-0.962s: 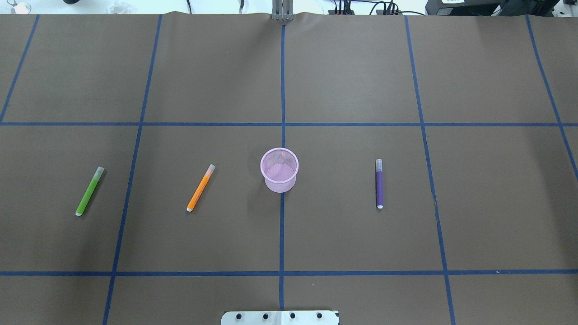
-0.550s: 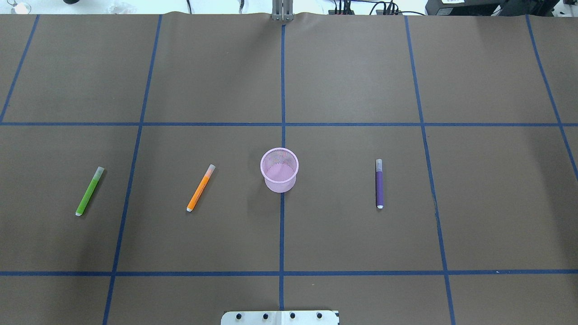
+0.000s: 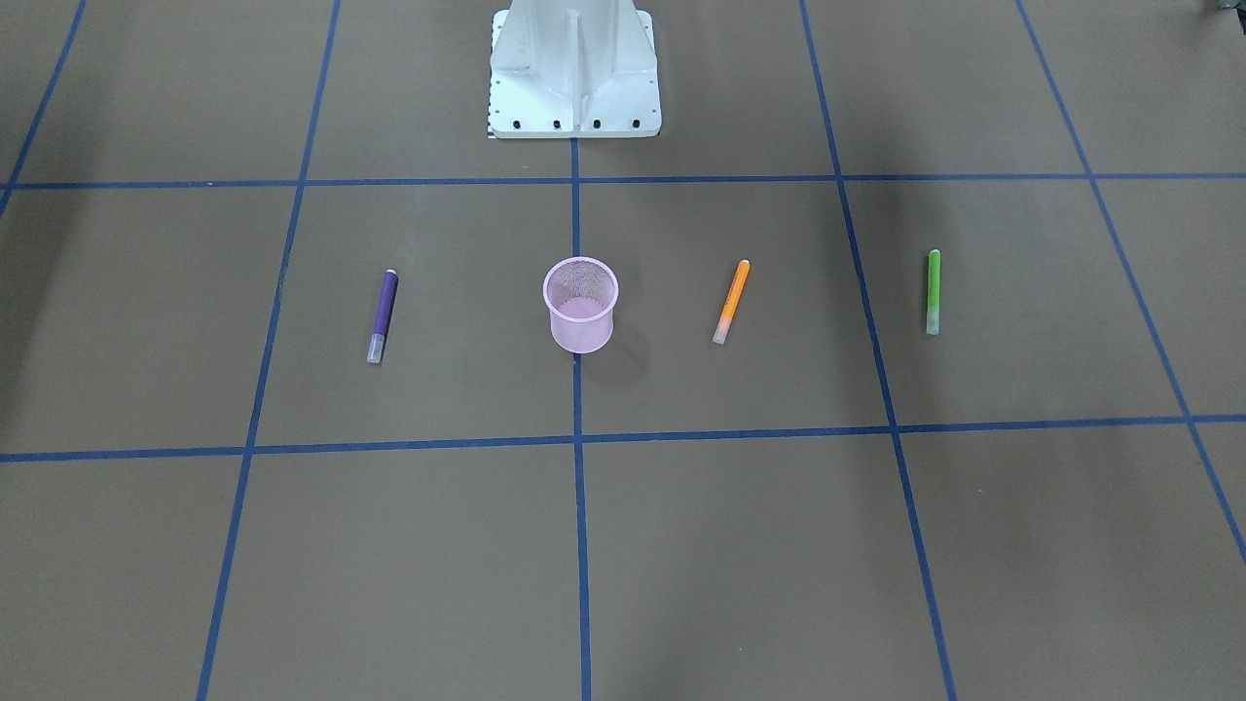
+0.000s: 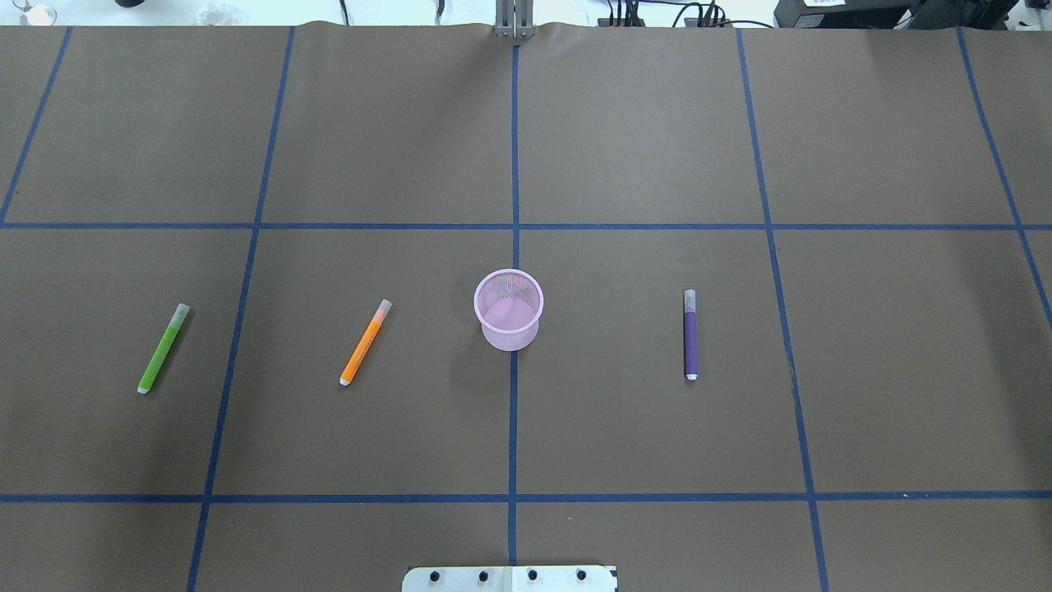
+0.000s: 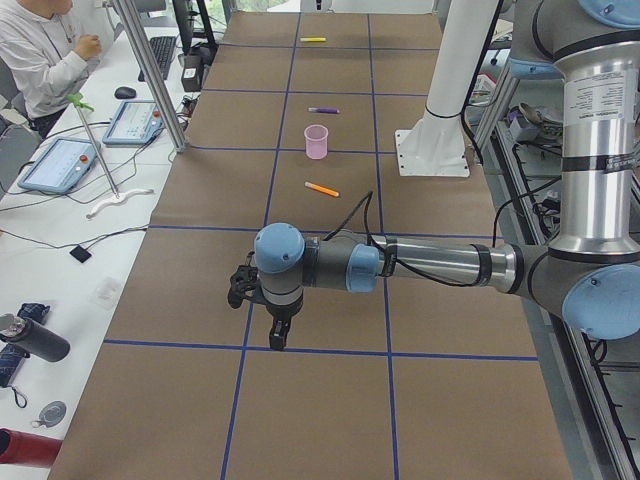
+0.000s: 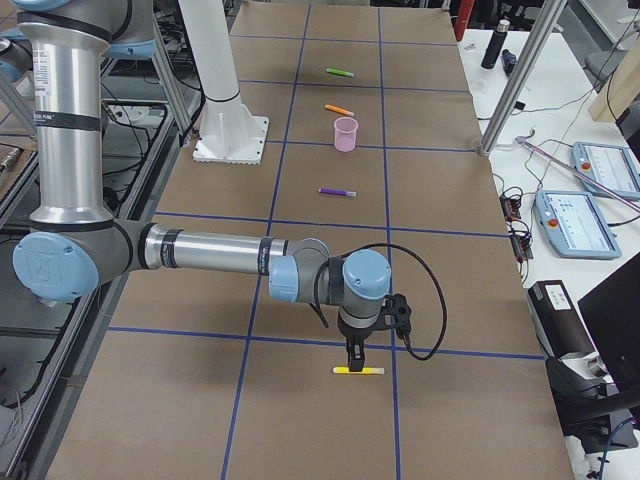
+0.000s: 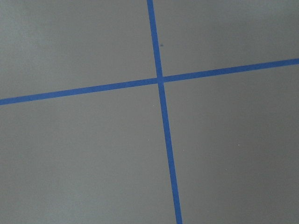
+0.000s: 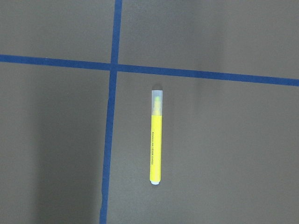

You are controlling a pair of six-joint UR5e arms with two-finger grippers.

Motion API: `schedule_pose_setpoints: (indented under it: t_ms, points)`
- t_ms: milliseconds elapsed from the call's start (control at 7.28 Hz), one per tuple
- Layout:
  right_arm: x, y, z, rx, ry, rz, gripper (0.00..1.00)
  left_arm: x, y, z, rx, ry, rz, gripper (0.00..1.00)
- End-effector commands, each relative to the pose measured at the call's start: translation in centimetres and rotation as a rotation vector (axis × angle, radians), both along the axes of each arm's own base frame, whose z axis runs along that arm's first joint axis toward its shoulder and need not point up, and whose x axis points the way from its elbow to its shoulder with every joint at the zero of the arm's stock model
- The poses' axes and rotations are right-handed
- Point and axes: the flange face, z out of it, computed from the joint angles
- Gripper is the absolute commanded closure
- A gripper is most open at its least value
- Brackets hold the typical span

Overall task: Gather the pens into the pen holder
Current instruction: 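Lower the right gripper over the yellow highlighter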

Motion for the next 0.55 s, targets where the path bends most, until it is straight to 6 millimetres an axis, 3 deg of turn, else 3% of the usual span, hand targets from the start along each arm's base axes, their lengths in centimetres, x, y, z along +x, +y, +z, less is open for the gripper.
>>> schedule_pose_setpoints:
  t_ms: [0,275,412]
  points:
    - [0.1,-1.3,-3.9,0.156,0.008,0.004,0.0,0.0,-0.8,-1.4,0.119,0.002,-0.003,0.0]
    - [-0.1,-1.4,-3.7,0.212,-0.017,0.004,0.0,0.0,-3.6,-3.7,0.286,-0.001,-0.001,0.0]
    - [-0.1,-1.2,-1.7,0.204,-0.017,-0.004,0.0,0.0,-3.9,-4.5,0.361,-0.001,-0.002,0.0]
